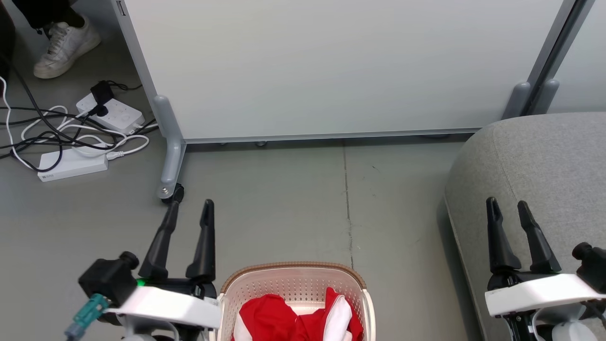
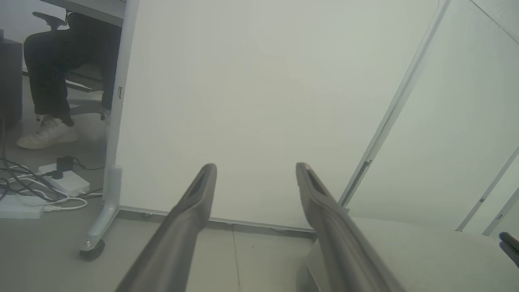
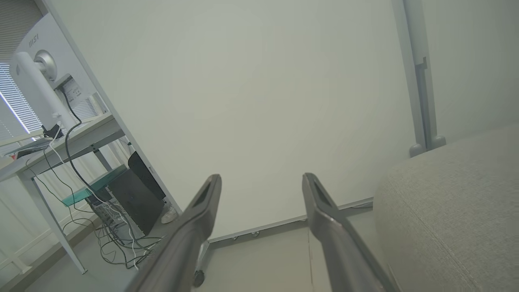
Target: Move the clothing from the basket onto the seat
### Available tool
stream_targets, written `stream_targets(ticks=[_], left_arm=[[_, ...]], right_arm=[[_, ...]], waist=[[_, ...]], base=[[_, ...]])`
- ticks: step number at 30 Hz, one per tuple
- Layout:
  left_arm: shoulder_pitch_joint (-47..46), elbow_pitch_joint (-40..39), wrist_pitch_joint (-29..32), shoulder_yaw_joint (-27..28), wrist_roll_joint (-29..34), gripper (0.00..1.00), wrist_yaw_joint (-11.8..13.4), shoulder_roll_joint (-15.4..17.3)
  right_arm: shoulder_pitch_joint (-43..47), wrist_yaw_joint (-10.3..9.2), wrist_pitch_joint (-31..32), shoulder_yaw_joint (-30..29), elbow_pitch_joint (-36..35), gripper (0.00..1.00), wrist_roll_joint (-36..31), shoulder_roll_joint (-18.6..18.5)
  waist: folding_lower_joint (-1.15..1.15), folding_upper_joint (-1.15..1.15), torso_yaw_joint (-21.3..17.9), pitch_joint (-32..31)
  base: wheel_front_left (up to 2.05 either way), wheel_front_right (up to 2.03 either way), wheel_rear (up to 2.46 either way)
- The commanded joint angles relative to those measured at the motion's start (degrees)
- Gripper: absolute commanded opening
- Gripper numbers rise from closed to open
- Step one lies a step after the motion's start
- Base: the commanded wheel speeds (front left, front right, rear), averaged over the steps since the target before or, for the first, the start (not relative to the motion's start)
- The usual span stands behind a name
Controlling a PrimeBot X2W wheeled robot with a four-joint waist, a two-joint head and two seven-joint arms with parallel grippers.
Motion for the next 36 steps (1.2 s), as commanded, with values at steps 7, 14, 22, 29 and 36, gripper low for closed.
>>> stream_targets(ticks=[7,14,22,29,36], left_arm=[[0.80,2.25,-1.36,-3.72,7.32,1.00,1.67,0.30],[1.69,5.22,-2.42,-5.22,10.66,1.00,3.59,0.33],[1.98,8.50,-3.55,-6.16,12.34,1.00,2.99,0.38],[2.08,12.37,-4.65,-7.06,14.06,1.00,2.26,0.41],[2.50,12.49,-5.48,-7.25,15.79,1.00,2.78,0.44]], right_arm=[[0.05,0.28,-1.32,0.61,1.99,1.00,-3.92,-0.48],[0.15,0.28,-2.13,1.29,3.72,1.00,-6.74,-0.48],[-0.02,0.29,-2.95,2.57,6.85,1.00,-9.79,-0.49],[-0.71,0.30,-3.69,3.20,9.60,1.00,-13.19,-0.48],[-1.32,0.32,-4.32,3.65,10.82,1.00,-15.87,-0.48]], waist=[[0.00,0.00,-0.21,0.01],[0.00,0.00,-0.39,-0.12],[0.00,0.00,-0.25,-0.40],[0.00,0.00,-0.09,-0.77],[0.00,0.00,0.00,-0.99]], base=[[0.00,0.00,0.00],[0.00,0.00,0.00],[0.00,0.00,0.00],[0.00,0.00,0.00],[0.00,0.00,0.00]])
